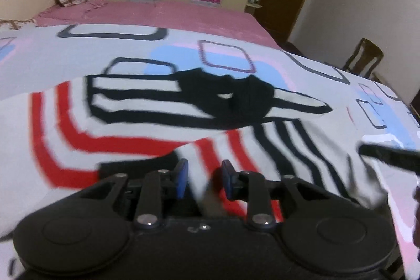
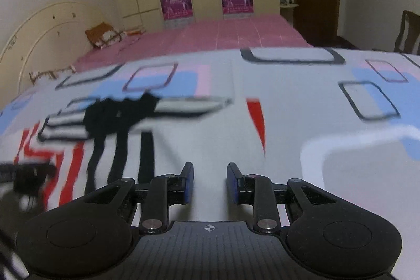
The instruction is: Fold small clothes
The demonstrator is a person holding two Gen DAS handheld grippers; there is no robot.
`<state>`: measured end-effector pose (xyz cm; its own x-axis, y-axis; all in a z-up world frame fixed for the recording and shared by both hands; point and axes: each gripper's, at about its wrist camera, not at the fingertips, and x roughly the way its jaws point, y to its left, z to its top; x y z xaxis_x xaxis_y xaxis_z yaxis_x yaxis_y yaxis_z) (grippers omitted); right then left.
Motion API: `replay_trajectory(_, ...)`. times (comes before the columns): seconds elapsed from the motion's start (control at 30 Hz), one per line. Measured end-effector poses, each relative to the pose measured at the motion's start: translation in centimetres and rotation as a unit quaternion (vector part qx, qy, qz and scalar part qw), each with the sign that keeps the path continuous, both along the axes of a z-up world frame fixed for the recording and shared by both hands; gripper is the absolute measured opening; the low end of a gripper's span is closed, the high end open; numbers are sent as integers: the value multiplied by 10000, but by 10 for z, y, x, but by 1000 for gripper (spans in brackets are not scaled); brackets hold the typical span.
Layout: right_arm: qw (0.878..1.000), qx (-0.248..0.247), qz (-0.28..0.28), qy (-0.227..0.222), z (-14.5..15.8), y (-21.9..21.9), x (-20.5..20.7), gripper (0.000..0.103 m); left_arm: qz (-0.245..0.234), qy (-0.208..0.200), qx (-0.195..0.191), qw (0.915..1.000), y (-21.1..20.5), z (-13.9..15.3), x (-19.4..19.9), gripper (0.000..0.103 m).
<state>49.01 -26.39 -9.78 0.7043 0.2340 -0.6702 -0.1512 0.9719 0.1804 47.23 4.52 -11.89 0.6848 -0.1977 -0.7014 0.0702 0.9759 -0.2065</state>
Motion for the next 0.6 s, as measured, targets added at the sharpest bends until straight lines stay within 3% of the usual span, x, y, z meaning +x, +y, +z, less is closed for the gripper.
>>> replay_trajectory(0.13,9997,-228,10,-53,-6,1,53,29,20,39,250,9997,-9,-9,21,28)
replay_trajectory(0.2,9977,-502,-297,350,-24,-12,78,29,-11,32,336,9994,-6,-14,23,27)
replay_trajectory(0.27,9985,-273,-306,351,-30,-28,86,29,-22,46,347,9994,-5,-13,23,27)
replay_trajectory(0.37,9975,-587,-230,330,-22,-20,80,29,98,81,385,9992,-11,-7,22,27)
replay_trajectory(0.47,9993,-315,-118,179,-11,-9,62,29,196,-49,296,9994,-27,-1,19,38)
replay_trajectory(0.6,9982,-120,576,-81,-7,35,35,29,358,-46,435,9984,-52,-6,23,40)
